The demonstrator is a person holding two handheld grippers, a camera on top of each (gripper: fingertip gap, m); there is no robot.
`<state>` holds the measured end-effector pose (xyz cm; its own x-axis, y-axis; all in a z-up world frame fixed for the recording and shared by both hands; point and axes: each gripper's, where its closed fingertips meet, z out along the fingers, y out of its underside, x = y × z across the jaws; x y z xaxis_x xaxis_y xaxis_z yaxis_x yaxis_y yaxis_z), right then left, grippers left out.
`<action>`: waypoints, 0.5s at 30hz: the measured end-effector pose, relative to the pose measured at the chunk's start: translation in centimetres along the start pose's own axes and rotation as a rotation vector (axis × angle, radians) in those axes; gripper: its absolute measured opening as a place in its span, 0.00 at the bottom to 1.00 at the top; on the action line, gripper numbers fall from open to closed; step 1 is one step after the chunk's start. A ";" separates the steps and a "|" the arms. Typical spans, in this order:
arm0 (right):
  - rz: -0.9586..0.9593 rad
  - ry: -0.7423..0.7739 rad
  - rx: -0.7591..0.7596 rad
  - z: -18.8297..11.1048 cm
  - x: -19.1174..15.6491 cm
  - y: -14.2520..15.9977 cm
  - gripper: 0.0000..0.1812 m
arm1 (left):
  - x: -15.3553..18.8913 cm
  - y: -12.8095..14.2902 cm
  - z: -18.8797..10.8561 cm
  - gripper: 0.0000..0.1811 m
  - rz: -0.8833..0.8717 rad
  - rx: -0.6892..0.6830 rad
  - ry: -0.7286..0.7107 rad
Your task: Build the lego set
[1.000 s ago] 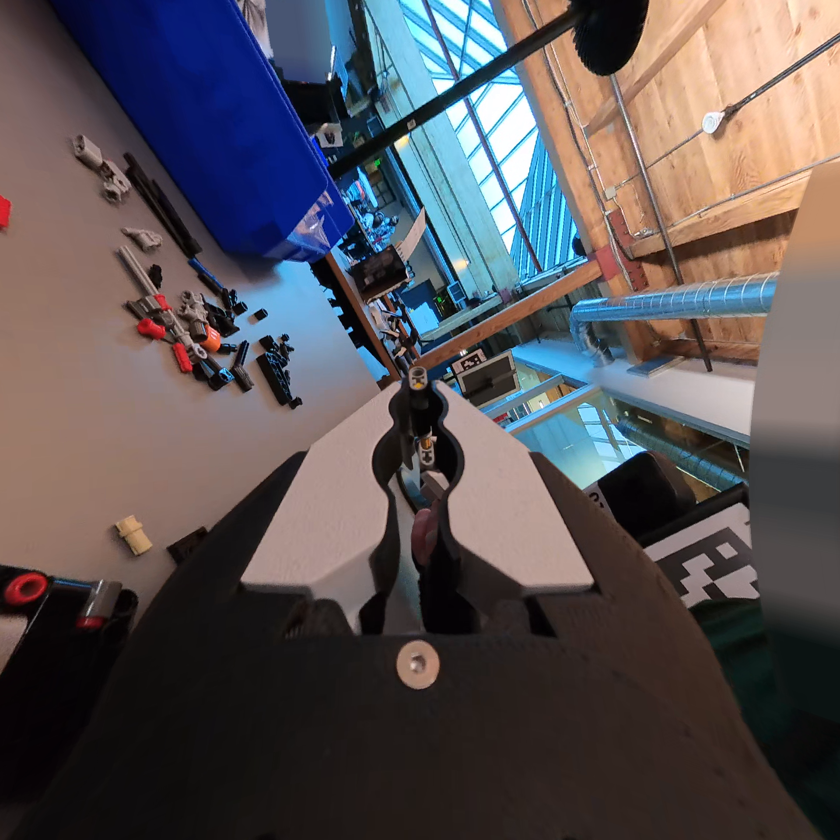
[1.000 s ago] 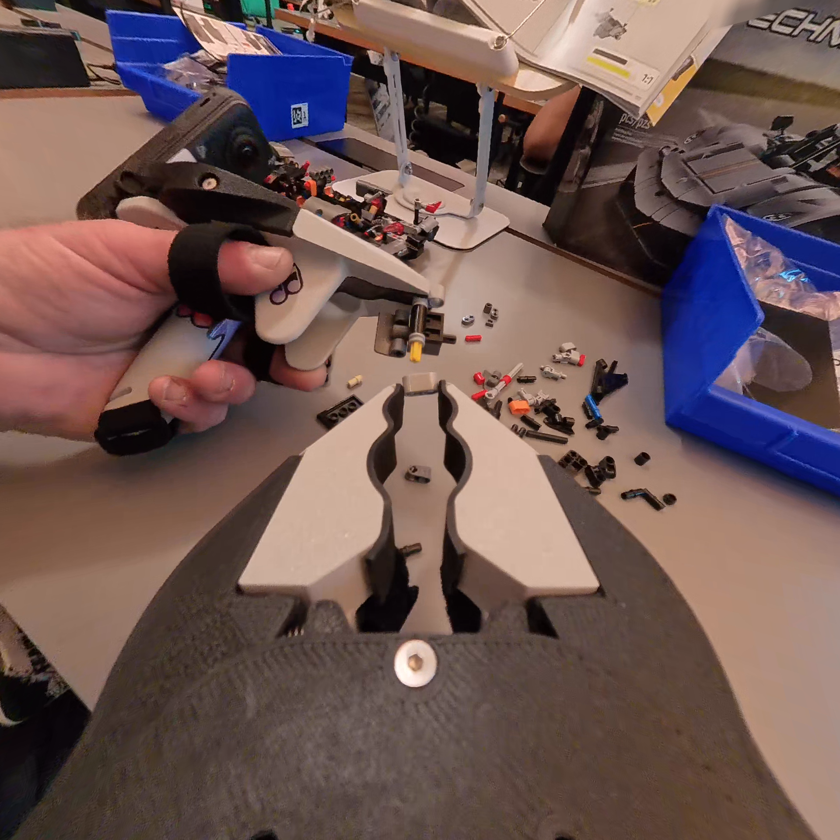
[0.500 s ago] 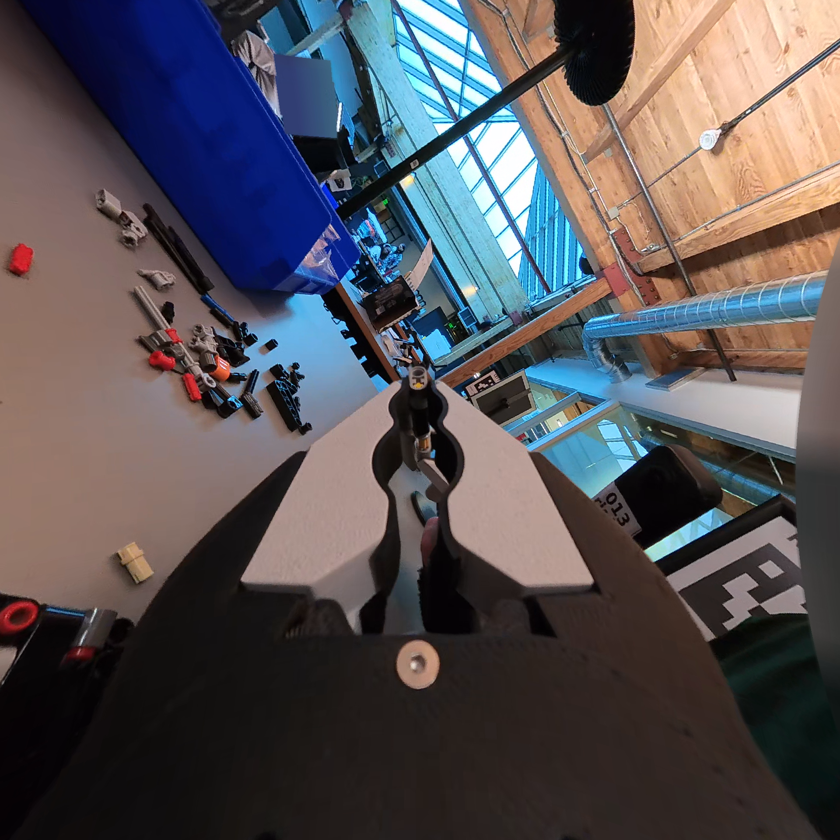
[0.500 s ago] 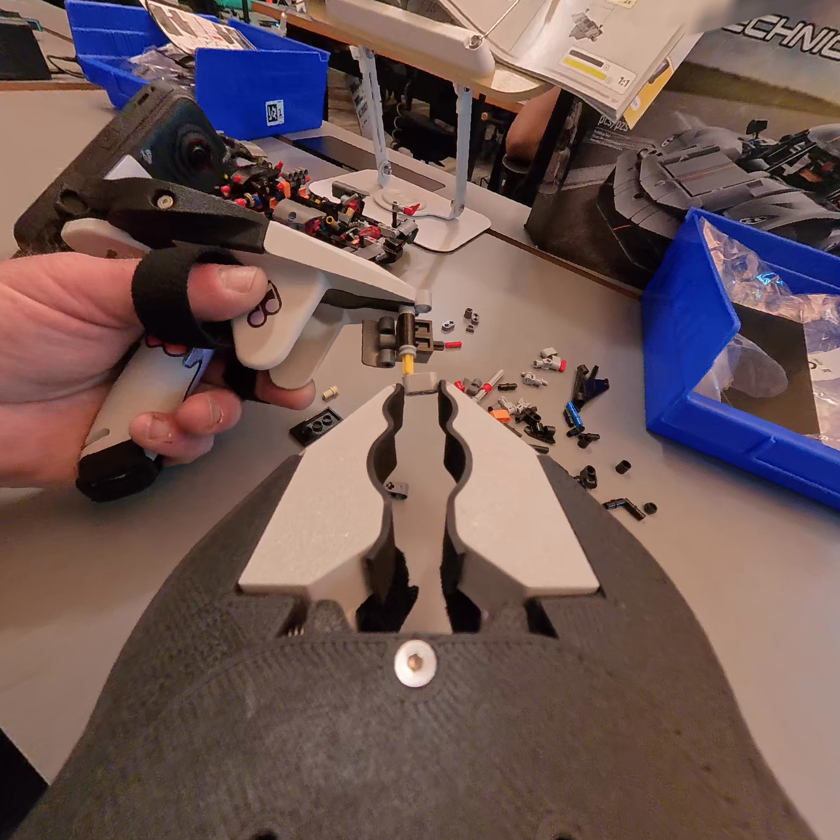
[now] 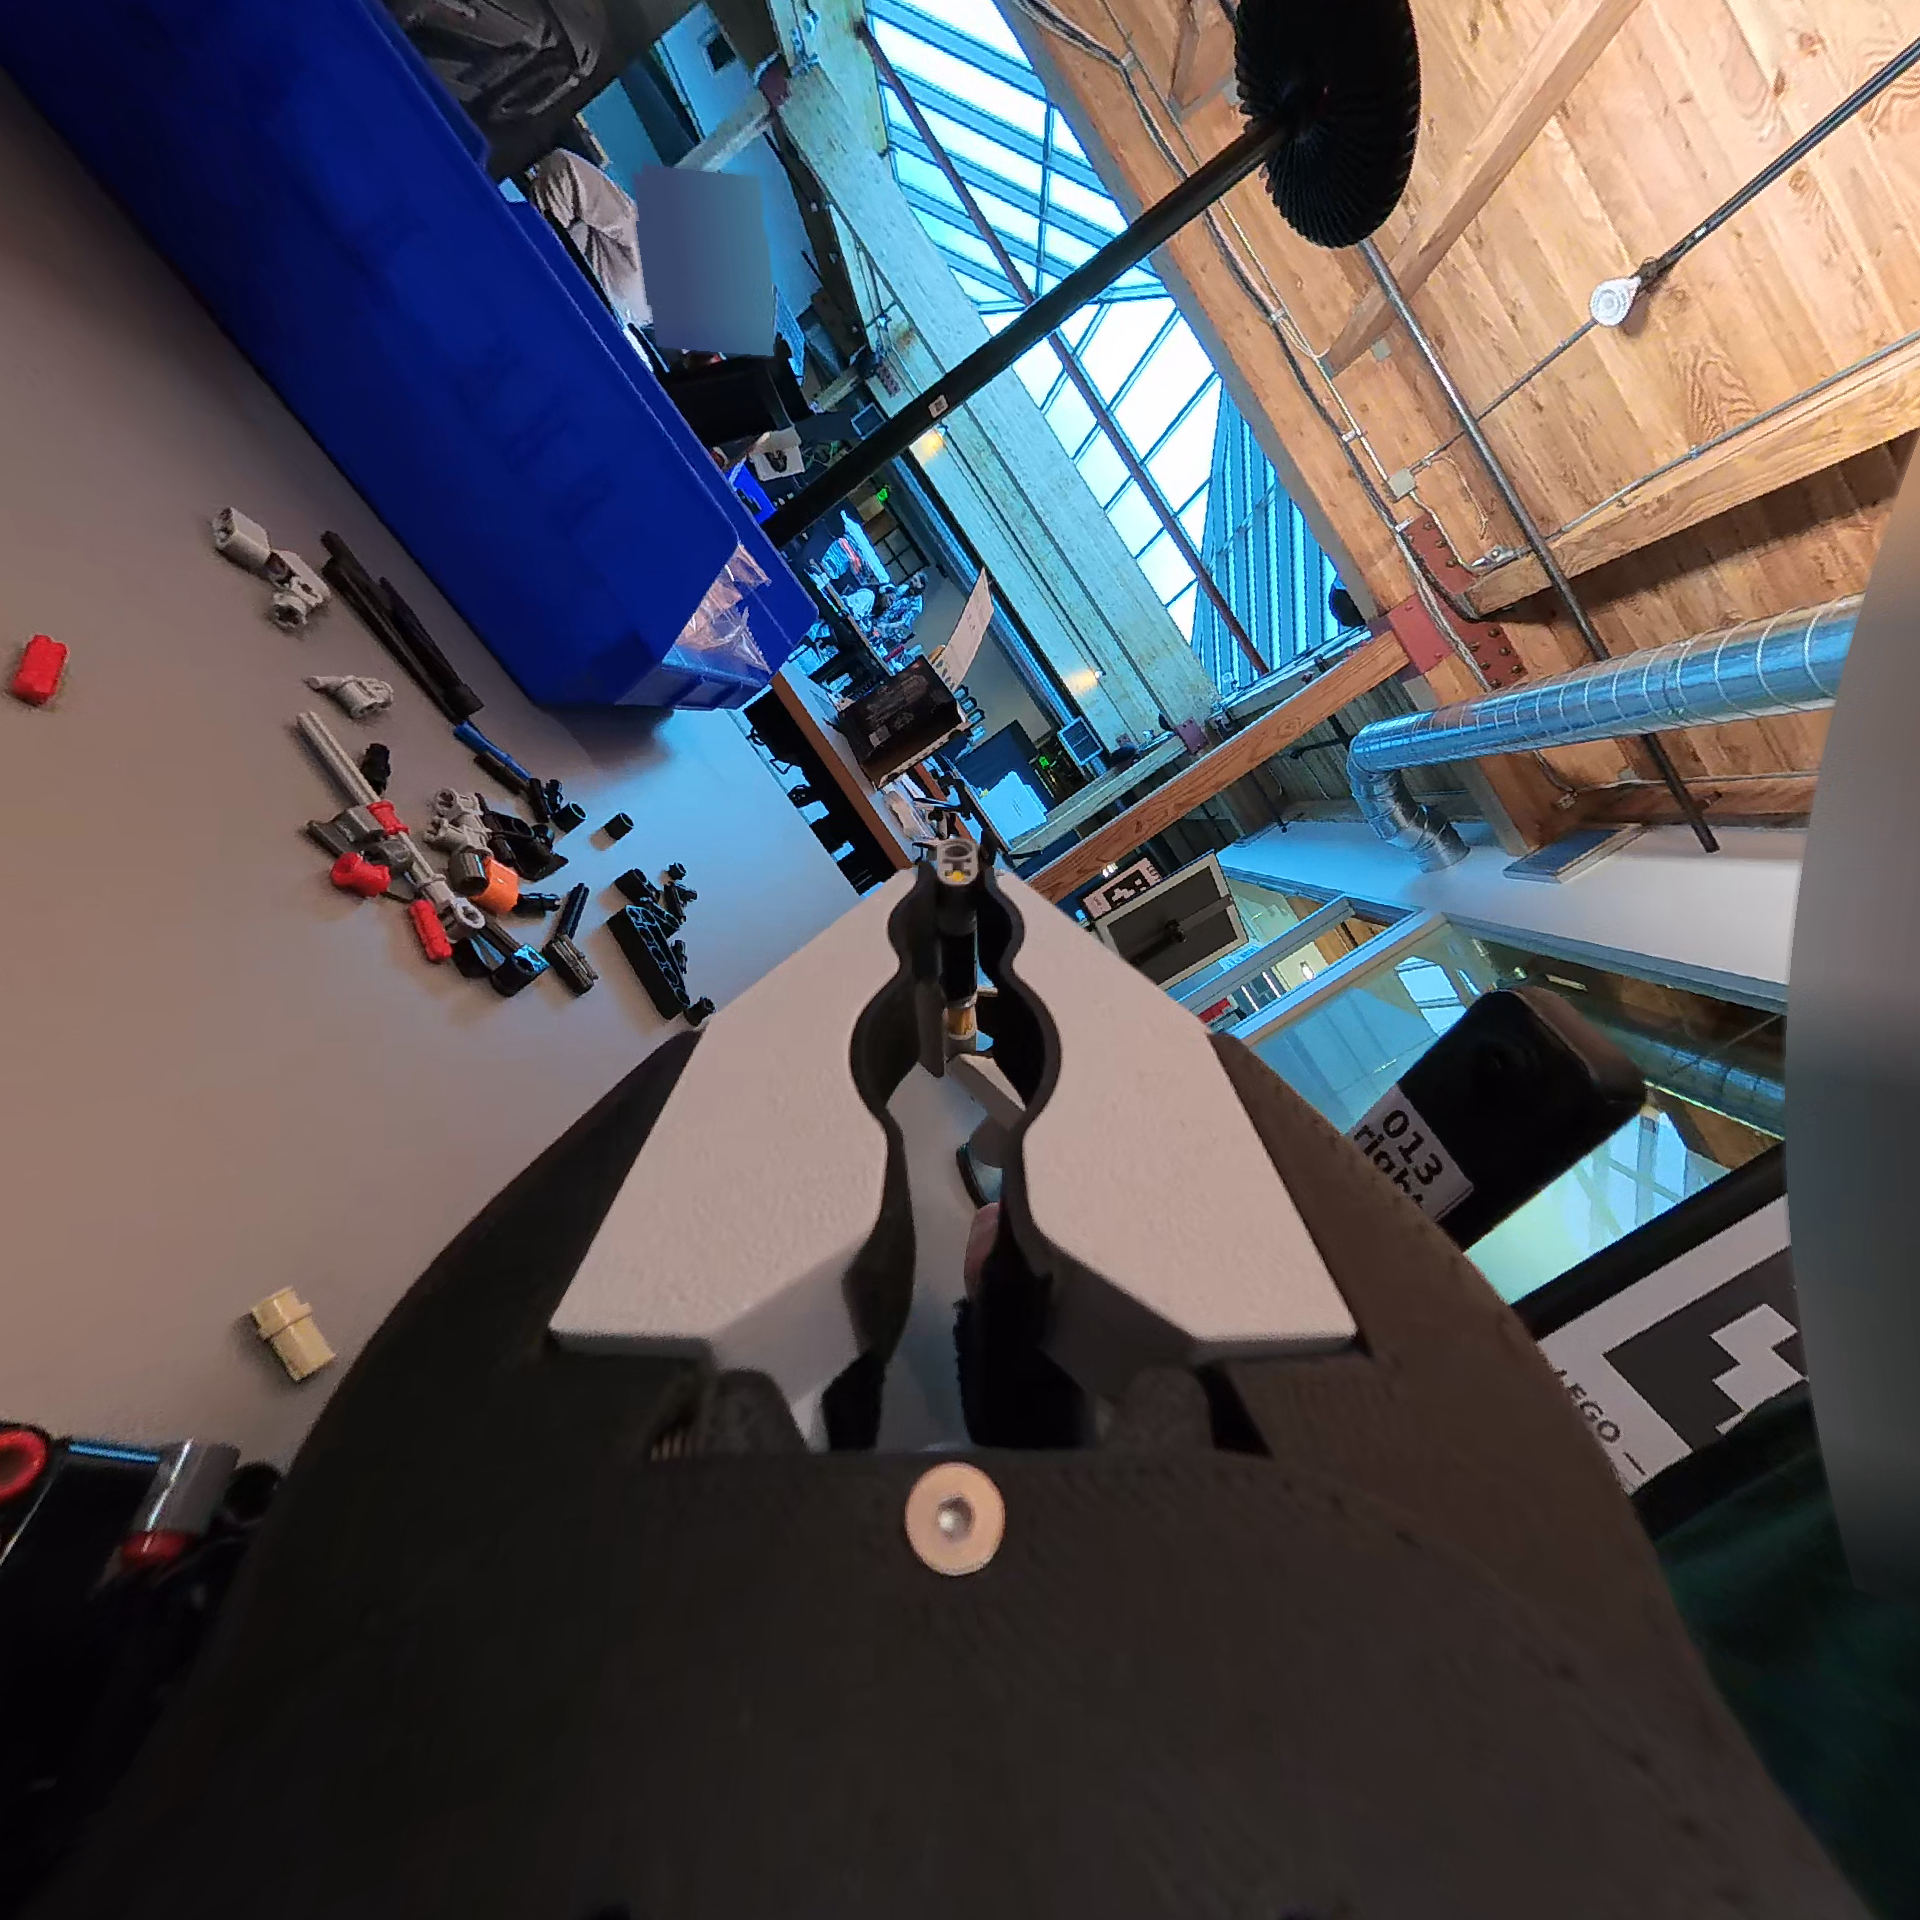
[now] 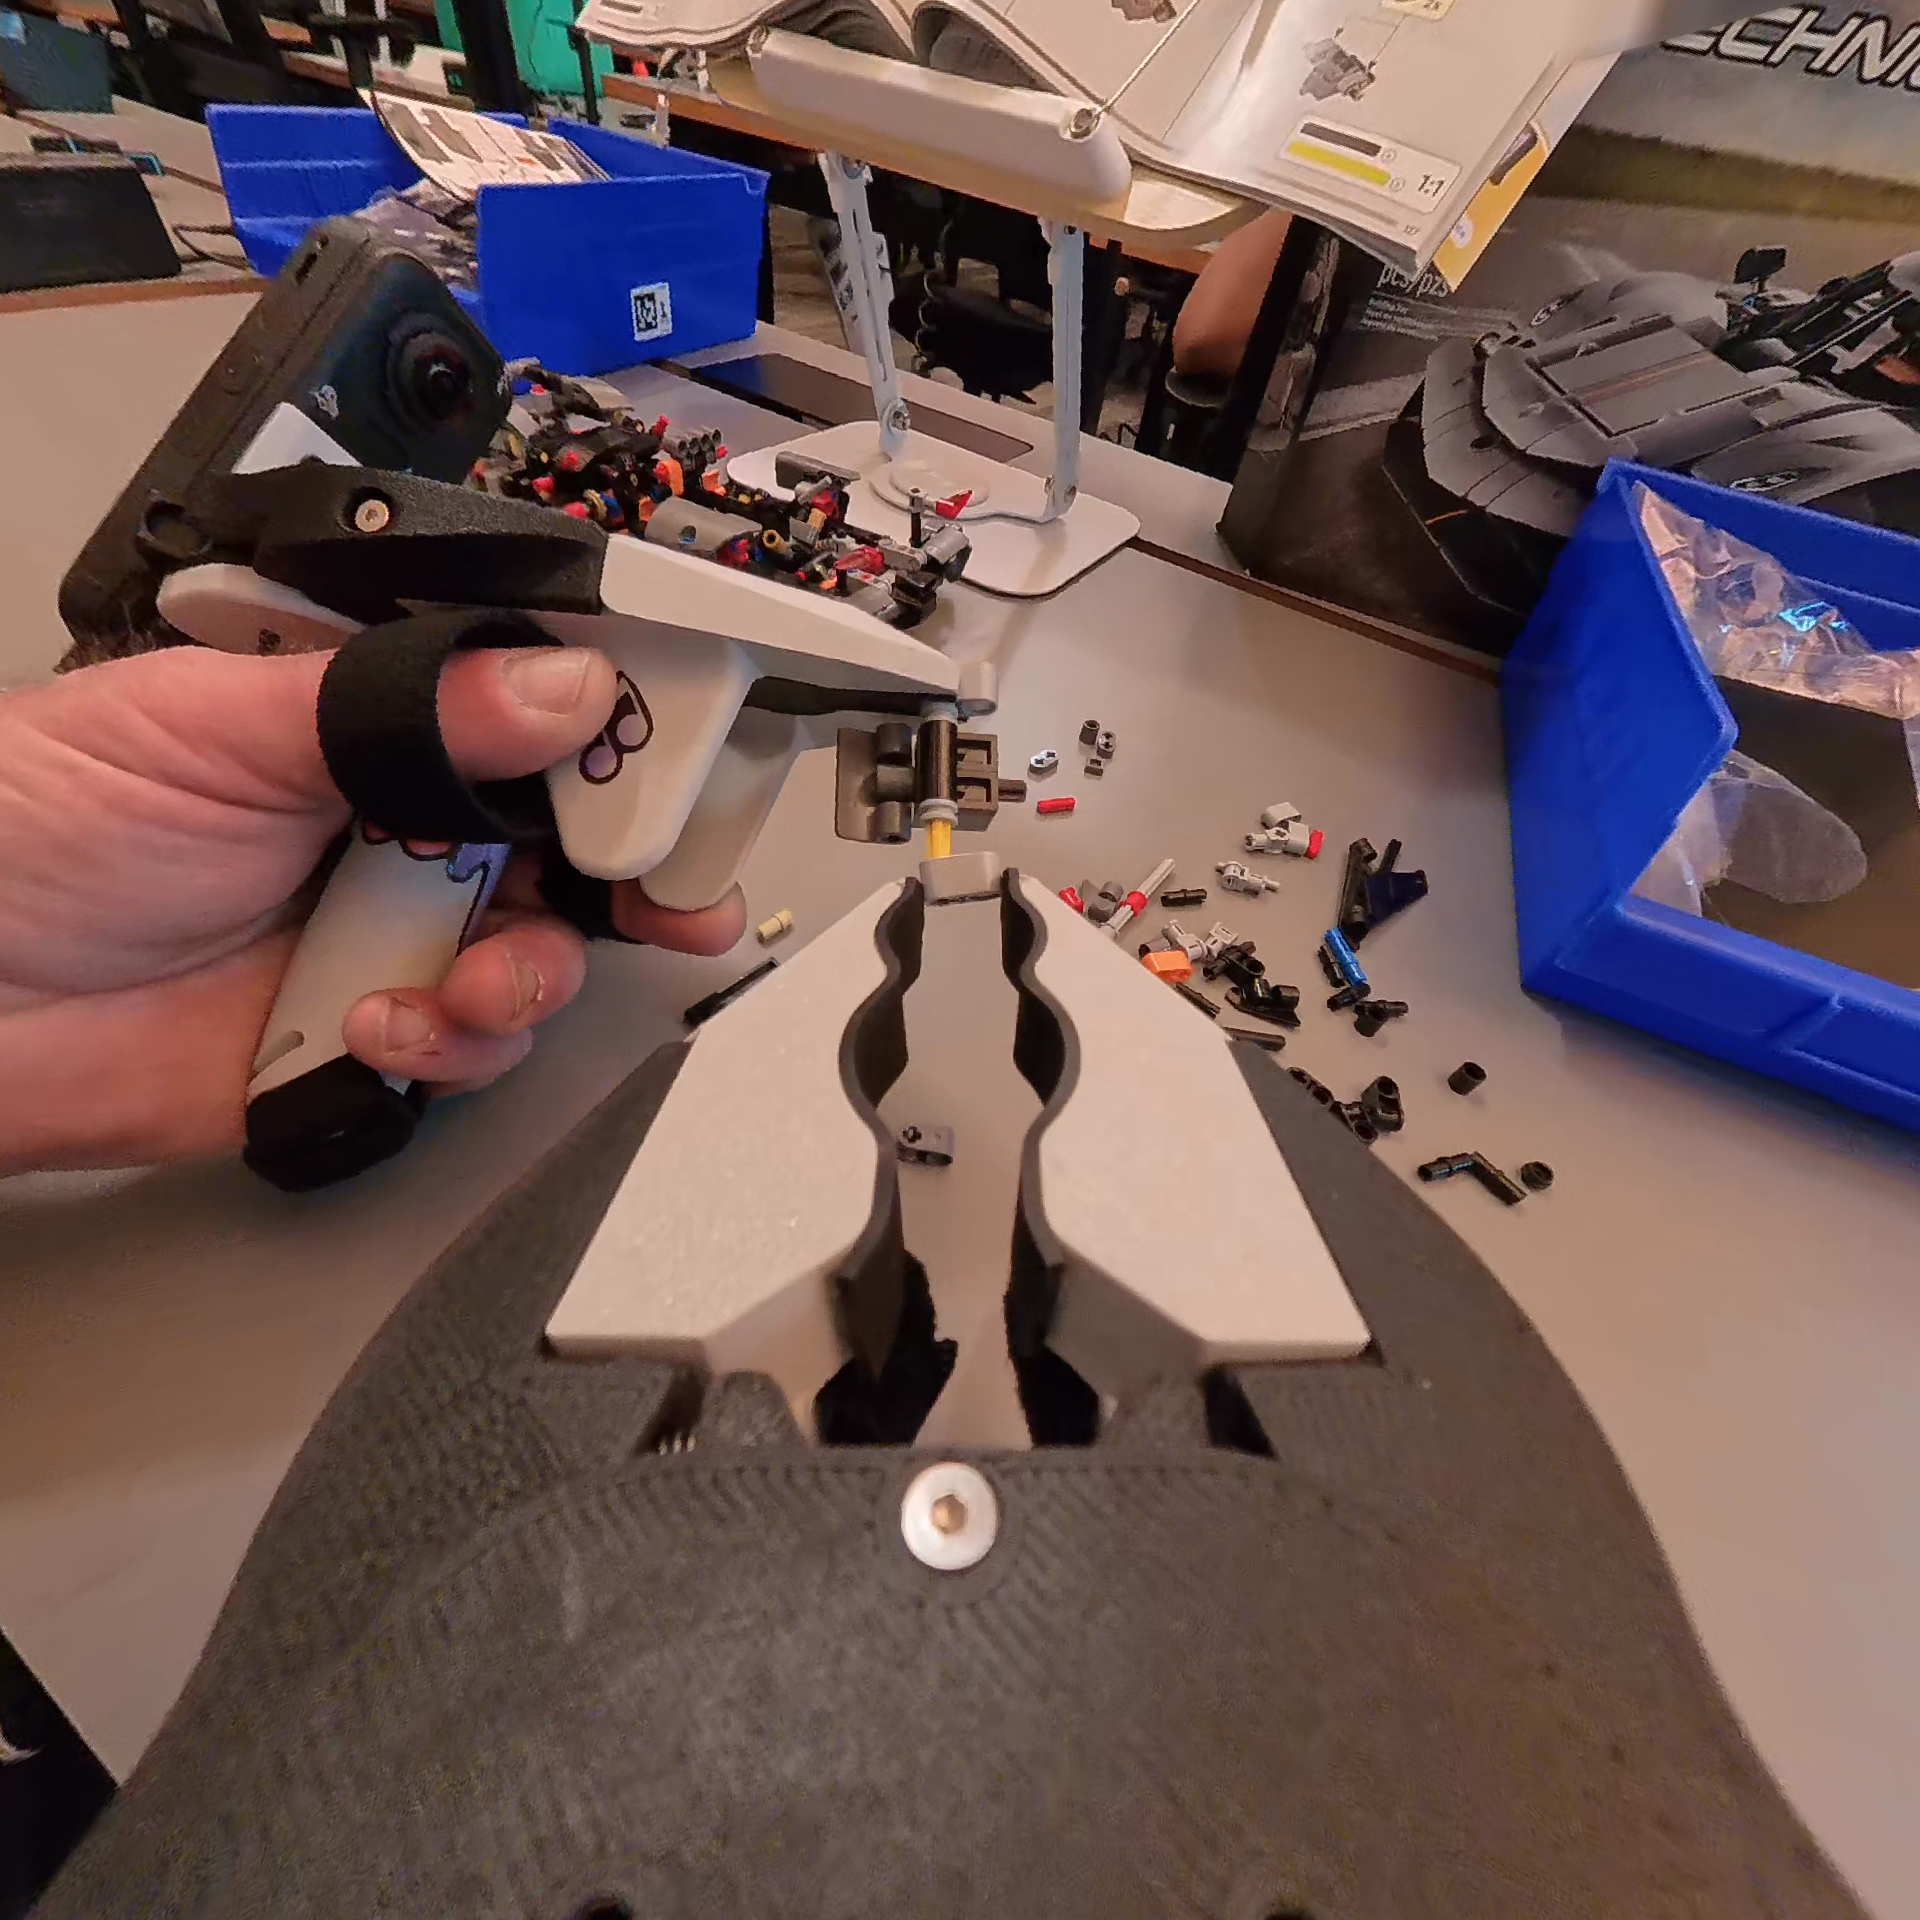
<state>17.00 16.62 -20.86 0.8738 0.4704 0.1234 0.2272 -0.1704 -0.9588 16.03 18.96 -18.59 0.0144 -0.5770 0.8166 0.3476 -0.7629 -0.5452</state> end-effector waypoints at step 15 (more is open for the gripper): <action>0.096 0.019 0.062 0.0 0.4 -1.2 0.07 | 1.4 -0.8 0.2 0.03 0.108 0.128 -0.009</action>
<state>17.10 17.02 -19.68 0.8983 0.4380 0.0346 0.1158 -0.1599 -0.9803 15.96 18.85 -16.99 0.0659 -0.6506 0.7565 0.4606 -0.6528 -0.6015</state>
